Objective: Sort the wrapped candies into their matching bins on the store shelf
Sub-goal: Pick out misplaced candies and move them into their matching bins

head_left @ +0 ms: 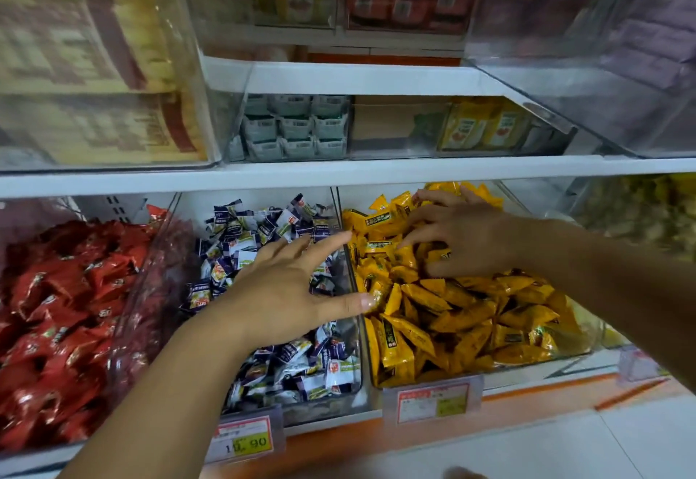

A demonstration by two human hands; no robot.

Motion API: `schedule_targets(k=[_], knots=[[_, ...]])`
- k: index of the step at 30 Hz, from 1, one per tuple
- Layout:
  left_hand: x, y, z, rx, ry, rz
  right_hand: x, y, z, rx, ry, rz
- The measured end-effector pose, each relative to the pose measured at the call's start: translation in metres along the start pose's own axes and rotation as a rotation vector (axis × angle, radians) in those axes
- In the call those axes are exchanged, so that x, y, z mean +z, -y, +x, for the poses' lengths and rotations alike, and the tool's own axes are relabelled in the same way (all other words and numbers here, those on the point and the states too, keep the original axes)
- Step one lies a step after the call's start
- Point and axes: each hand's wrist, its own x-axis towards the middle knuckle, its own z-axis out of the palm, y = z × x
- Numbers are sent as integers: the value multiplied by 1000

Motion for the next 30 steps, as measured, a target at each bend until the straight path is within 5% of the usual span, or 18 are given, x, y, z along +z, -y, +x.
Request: schedule_targets(k=[3,6,14,19,23,26,30], knots=[[2,0,1,10,-1,-4,-20,8,5,119,77,208],[2,-1,2,11,0,-11,-30,24,33,141,-103,429],[1,2,3,17,-2,-34,-4,49,99,76,-92,165],[1,0,2,55,-30,-110,-10,44,76,75,-196,389],[4,-6,3,123,-242,-245,-26,33,30,202,-297,791],[8,-18,9,174,-461,-249,-34,36,8,178,-300,919],[10,-34,16,240,-546,-351,-38,45,-10,103,-291,1025]])
